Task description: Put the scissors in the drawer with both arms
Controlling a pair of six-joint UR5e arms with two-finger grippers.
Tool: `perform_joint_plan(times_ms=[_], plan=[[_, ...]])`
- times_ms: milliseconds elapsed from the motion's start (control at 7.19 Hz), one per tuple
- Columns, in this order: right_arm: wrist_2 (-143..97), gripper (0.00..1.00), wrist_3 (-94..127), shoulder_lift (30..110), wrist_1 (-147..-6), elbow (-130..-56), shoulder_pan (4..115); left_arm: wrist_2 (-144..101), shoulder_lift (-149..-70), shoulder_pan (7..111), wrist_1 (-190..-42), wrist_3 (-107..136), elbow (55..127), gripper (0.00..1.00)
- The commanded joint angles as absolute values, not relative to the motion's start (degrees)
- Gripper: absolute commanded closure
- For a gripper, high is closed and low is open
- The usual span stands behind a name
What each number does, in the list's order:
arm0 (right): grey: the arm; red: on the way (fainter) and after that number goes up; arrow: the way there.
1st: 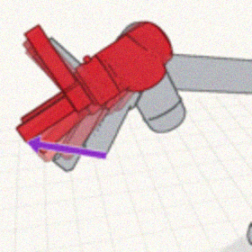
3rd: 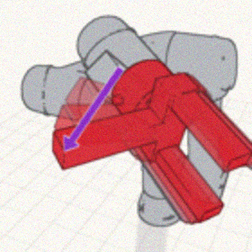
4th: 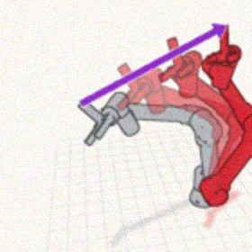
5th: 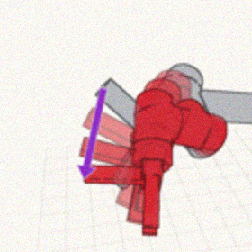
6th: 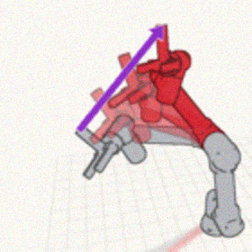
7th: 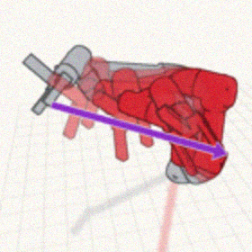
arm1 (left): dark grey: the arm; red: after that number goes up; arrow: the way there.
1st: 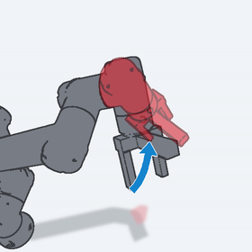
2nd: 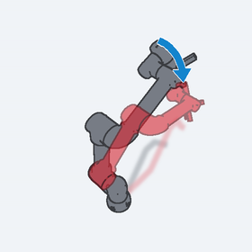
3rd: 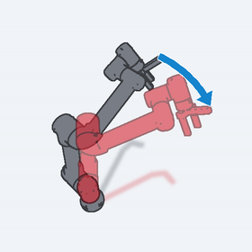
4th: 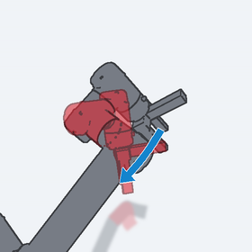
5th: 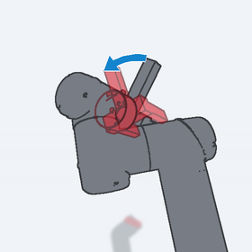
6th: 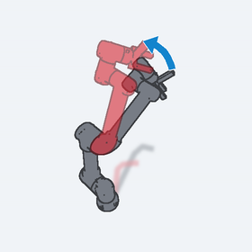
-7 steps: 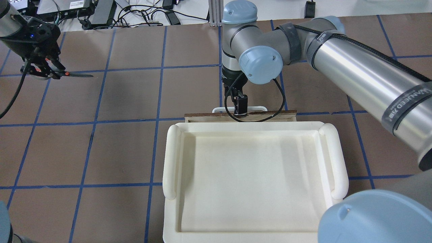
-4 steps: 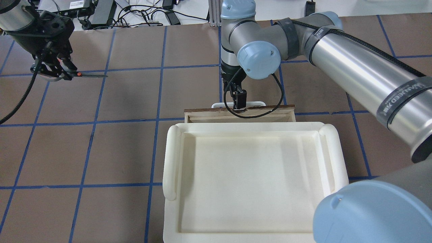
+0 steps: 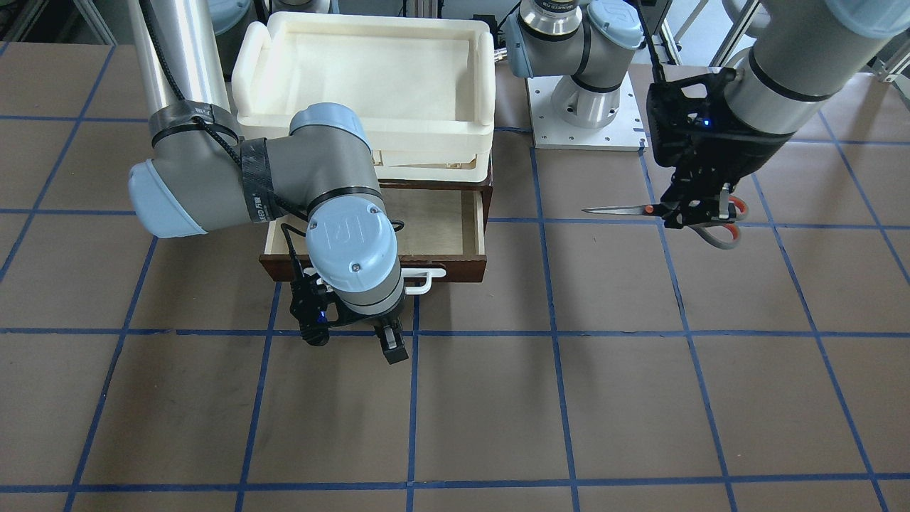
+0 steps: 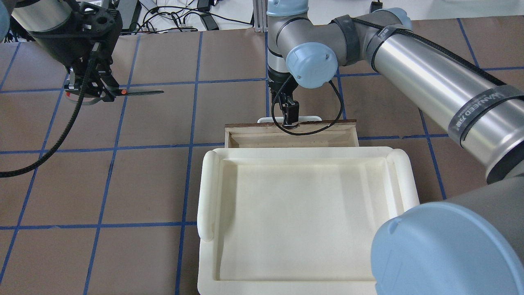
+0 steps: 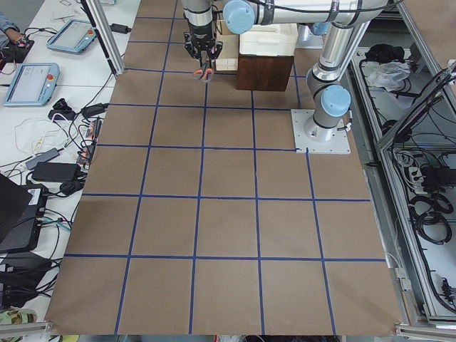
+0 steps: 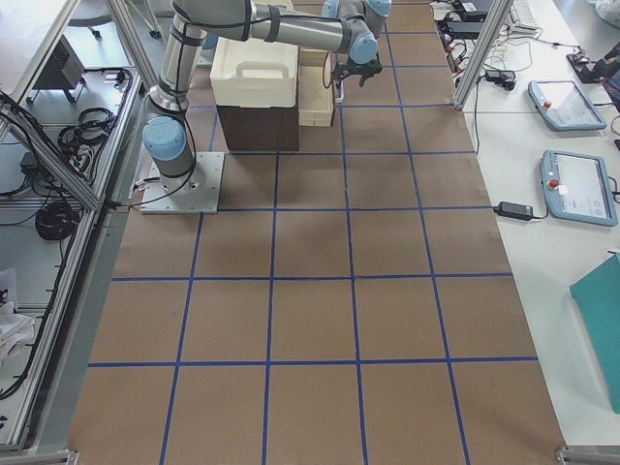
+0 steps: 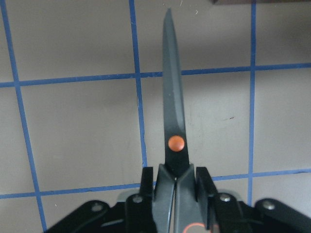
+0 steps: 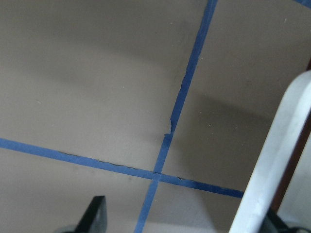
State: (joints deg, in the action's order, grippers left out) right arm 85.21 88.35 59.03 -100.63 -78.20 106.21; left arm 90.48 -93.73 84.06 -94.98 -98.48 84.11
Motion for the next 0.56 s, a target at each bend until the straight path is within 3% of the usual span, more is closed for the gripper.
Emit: perform_joint_plan(times_ms=[0, 417], plan=[[85.3, 0.00, 88.2, 58.4, -100.6, -77.0, 105.3, 89.7, -92.5, 86.9, -95.9, -93.7, 84.1, 1.00], [86.4, 0.00, 87.1, 58.1, -100.6, -77.0, 104.8, 90.0, -92.3, 89.7, -95.8, -91.9, 84.0, 1.00]])
